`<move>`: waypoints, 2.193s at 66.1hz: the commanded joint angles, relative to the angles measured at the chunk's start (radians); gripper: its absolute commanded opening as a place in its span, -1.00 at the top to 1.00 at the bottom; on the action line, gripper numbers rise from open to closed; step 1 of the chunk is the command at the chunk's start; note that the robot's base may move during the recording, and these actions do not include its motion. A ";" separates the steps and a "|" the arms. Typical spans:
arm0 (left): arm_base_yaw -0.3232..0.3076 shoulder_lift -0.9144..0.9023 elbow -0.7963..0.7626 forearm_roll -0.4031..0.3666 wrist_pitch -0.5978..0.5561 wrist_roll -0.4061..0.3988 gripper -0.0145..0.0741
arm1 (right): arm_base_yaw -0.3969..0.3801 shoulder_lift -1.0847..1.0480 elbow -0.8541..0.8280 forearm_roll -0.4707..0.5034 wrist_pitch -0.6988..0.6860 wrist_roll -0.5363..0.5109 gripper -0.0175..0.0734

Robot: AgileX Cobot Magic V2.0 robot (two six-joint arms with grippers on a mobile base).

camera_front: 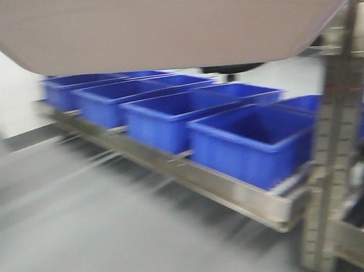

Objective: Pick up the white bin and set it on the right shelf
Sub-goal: 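Hold the bin with both grippers while turning toward the blue-bin shelves, then raise the bin with both grippers above the metal shelf edge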

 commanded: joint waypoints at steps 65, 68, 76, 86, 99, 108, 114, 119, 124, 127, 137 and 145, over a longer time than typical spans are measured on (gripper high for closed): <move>-0.029 -0.011 -0.035 -0.164 0.063 0.008 0.11 | 0.026 -0.024 -0.037 0.243 0.186 -0.008 -0.45; -0.029 -0.011 -0.035 -0.164 0.063 0.008 0.11 | 0.026 -0.024 -0.037 0.243 0.186 -0.008 -0.45; -0.029 -0.011 -0.035 -0.164 0.063 0.008 0.11 | 0.026 -0.024 -0.037 0.243 0.186 -0.008 -0.45; -0.029 -0.011 -0.035 -0.164 0.063 0.008 0.11 | 0.026 -0.024 -0.037 0.243 0.186 -0.008 -0.45; -0.029 -0.011 -0.035 -0.164 0.063 0.008 0.11 | 0.026 -0.024 -0.037 0.243 0.187 -0.008 -0.45; -0.029 -0.011 -0.035 -0.164 0.063 0.008 0.11 | 0.026 -0.024 -0.037 0.243 0.187 -0.008 -0.45; -0.029 -0.011 -0.035 -0.164 0.063 0.008 0.11 | 0.026 -0.024 -0.037 0.243 0.187 -0.008 -0.45; -0.029 -0.011 -0.035 -0.164 0.063 0.008 0.11 | 0.026 -0.024 -0.037 0.243 0.187 -0.008 -0.45; -0.029 -0.011 -0.035 -0.164 0.063 0.008 0.11 | 0.026 -0.024 -0.037 0.243 0.187 -0.008 -0.45; -0.029 -0.011 -0.035 -0.164 0.063 0.008 0.11 | 0.026 -0.024 -0.037 0.243 0.187 -0.008 -0.45; -0.029 -0.011 -0.035 -0.164 0.063 0.008 0.11 | 0.026 -0.024 -0.037 0.243 0.187 -0.008 -0.45; -0.029 -0.011 -0.035 -0.164 0.063 0.008 0.11 | 0.026 -0.024 -0.037 0.243 0.187 -0.008 -0.45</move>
